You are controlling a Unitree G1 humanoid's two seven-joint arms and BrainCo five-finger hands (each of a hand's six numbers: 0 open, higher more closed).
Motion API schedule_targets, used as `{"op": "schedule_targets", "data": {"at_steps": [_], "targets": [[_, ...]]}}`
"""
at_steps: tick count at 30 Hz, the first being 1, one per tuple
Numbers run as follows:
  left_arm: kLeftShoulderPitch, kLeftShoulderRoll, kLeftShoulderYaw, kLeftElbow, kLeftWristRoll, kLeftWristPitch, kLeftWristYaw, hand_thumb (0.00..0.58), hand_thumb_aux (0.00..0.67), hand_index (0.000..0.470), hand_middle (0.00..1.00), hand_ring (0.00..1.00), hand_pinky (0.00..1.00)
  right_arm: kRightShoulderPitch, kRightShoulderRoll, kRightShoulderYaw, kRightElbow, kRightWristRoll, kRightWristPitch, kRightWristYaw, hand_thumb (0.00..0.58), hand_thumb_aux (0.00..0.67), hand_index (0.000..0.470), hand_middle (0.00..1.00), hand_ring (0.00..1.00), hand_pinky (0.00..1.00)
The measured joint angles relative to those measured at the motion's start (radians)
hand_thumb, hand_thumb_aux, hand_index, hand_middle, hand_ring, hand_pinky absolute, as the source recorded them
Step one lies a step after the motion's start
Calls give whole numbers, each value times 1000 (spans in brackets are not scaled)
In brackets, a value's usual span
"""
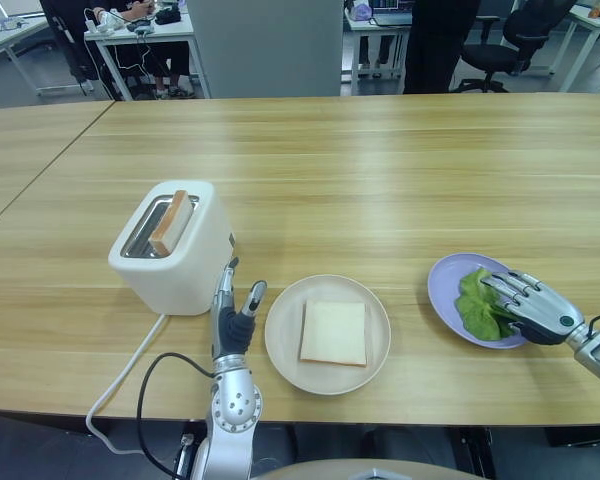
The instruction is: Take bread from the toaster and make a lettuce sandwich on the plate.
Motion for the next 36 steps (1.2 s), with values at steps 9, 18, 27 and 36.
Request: {"op": "schedule_targets", "data": {"at_steps": [9,18,27,36], "targets": [[-12,3,27,-8,-17,-3,-4,0,0,0,98,98,98,-96,-59,-36,-62,37,-46,-50,580,670,460,0,0,0],[-23,3,29,-9,-17,0,-13,0,0,0,98,98,98,-107,-70,-72,-178,55,-124,-74,580,670,460,0,0,0],[-52,5,30,-25,-17,11,-25,0,0,0,94,94,94,-53,16,-141,-509,161,-219,182,580,670,460,0,0,0],[-76,6,25,7,-18,11,-30,0,0,0,86,86,86,-11,163,-209,-757,275,-214,508,580,670,460,0,0,0]]}}
